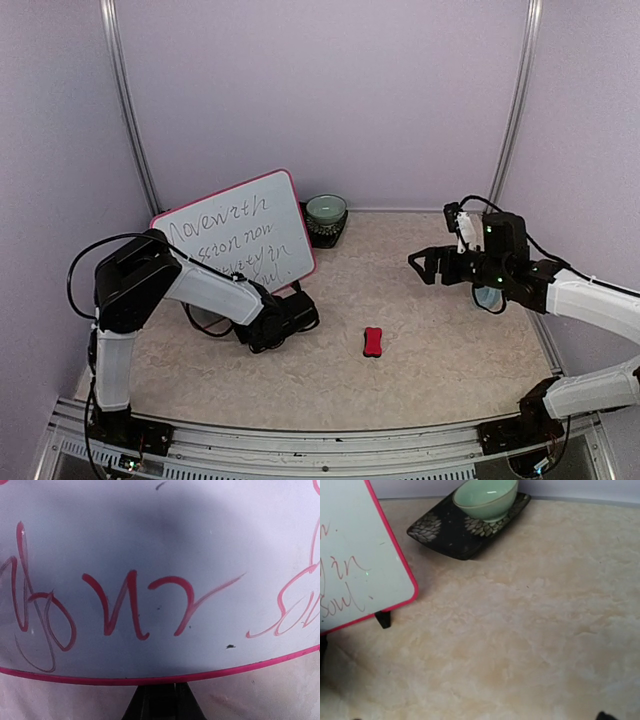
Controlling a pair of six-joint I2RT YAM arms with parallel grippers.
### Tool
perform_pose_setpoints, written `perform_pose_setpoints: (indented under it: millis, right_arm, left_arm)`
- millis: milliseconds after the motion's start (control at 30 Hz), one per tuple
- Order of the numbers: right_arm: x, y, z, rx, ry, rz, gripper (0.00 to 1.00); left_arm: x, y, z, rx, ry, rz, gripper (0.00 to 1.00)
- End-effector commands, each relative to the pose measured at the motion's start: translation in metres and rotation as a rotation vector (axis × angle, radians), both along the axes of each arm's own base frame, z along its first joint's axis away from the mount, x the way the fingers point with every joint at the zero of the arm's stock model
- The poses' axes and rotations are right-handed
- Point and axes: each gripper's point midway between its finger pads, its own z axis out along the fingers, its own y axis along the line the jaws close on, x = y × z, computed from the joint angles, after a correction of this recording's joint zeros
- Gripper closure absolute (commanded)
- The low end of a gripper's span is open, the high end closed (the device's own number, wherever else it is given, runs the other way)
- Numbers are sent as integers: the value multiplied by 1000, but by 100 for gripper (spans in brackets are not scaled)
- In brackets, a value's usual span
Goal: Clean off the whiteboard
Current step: Move the whiteboard to the center of the board.
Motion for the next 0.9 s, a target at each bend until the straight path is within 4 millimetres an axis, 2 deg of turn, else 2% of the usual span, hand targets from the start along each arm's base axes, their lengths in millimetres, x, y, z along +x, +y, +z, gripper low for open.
perform_pose_setpoints:
  millis: [0, 300, 433, 533, 700, 867]
  right_arm:
    - [-6, -2, -4, -13, 17, -52, 0]
    - [-16, 6, -27, -53, 107, -72, 0]
    - [-19, 0, -33, -93, 129, -121, 0]
    - [-21, -3, -35, -98, 145, -136, 0]
    - [-31, 10, -32, 12, 170, -81, 0]
    - [-30, 2, -43, 39, 214, -157, 0]
  left_arm:
    - [-21, -28, -13, 5, 67, -32, 91]
    - [-37, -66, -16, -1, 89, -55, 90]
    - [-44, -81, -19, -34, 118, -76, 86]
    - [-49, -95, -14, -56, 115, -106, 82]
    - [-57, -118, -1, -96, 102, -169, 66]
    - [-63, -133, 16, -125, 91, -229, 38]
